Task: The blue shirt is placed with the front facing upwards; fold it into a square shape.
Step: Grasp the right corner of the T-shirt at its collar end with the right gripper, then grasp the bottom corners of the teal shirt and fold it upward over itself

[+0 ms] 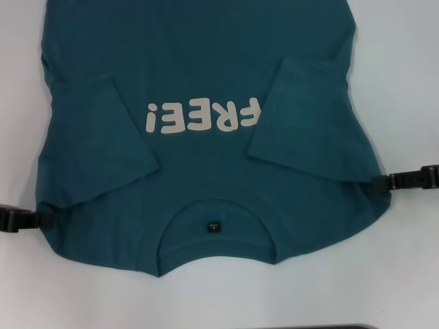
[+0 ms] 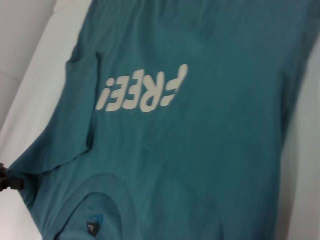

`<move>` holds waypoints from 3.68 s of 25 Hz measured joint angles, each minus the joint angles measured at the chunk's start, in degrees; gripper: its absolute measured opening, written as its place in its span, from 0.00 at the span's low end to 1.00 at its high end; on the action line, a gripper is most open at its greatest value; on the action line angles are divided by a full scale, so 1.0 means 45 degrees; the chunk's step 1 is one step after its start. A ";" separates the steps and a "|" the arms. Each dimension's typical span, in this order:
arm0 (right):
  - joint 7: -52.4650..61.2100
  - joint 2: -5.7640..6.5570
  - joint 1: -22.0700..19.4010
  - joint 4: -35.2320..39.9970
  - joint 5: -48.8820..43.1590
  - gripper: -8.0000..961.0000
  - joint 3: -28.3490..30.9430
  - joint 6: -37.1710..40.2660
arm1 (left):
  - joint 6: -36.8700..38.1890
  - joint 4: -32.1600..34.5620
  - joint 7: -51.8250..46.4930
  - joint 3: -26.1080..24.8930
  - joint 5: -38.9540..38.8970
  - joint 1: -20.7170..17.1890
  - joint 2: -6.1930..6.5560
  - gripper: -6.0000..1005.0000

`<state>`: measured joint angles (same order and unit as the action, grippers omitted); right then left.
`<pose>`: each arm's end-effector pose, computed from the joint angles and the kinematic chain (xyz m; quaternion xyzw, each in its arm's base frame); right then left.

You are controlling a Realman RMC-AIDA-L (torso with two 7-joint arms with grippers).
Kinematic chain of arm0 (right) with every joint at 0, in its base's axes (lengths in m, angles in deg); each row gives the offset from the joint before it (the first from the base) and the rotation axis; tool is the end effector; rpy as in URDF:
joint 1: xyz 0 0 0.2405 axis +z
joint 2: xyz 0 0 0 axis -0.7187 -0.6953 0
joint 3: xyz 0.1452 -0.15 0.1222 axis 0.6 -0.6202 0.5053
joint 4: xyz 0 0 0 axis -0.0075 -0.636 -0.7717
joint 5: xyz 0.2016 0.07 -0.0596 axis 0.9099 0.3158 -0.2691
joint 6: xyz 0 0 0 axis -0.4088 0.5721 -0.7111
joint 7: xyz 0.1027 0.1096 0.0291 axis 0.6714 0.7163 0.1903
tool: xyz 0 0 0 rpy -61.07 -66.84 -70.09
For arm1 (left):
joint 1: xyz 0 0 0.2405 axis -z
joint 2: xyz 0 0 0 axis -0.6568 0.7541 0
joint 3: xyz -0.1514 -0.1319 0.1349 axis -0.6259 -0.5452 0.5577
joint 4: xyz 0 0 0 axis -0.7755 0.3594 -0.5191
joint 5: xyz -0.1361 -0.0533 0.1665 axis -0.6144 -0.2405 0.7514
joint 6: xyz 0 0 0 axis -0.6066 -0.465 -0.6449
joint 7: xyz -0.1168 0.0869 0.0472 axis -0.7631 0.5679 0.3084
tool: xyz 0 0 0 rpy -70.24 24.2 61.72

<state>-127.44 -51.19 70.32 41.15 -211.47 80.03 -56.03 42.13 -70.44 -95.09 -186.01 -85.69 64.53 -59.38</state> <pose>0.3433 0.2828 0.0416 -0.8002 0.5869 0.1089 0.0581 -0.3465 0.2738 0.0525 -0.8310 -0.5485 -0.0285 0.0883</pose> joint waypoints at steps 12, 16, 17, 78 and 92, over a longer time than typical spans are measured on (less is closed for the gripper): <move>0.0224 0.0135 -0.0320 0.0002 -0.0322 0.53 0.0034 0.0145 | -0.0096 0.0013 0.0000 -0.0020 0.0000 0.0013 0.0000 0.03; 0.0224 0.0092 -0.0242 0.0008 -0.0346 0.53 0.0039 0.0252 | -0.0113 0.0014 0.0000 -0.0008 0.0000 0.0018 0.0000 0.03; 0.0224 0.0077 -0.0209 0.0028 -0.0348 0.53 0.0040 0.0311 | -0.0113 0.0014 0.0000 -0.0008 0.0000 0.0018 0.0000 0.03; -0.1770 -0.0021 -0.1081 -0.0038 -0.0237 0.02 0.1812 -0.0652 | 0.1244 -0.0085 -0.0112 -0.0458 -0.0015 -0.0395 0.0268 0.03; -0.2149 0.0062 -0.2158 -0.0190 -0.0232 0.02 0.2614 -0.1292 | 0.2120 -0.0170 -0.0025 -0.1014 -0.0021 -0.1201 0.0338 0.03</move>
<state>-137.11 -50.91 60.60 40.30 -212.52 91.79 -61.84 51.67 -71.20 -95.21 -190.57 -85.79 59.12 -57.86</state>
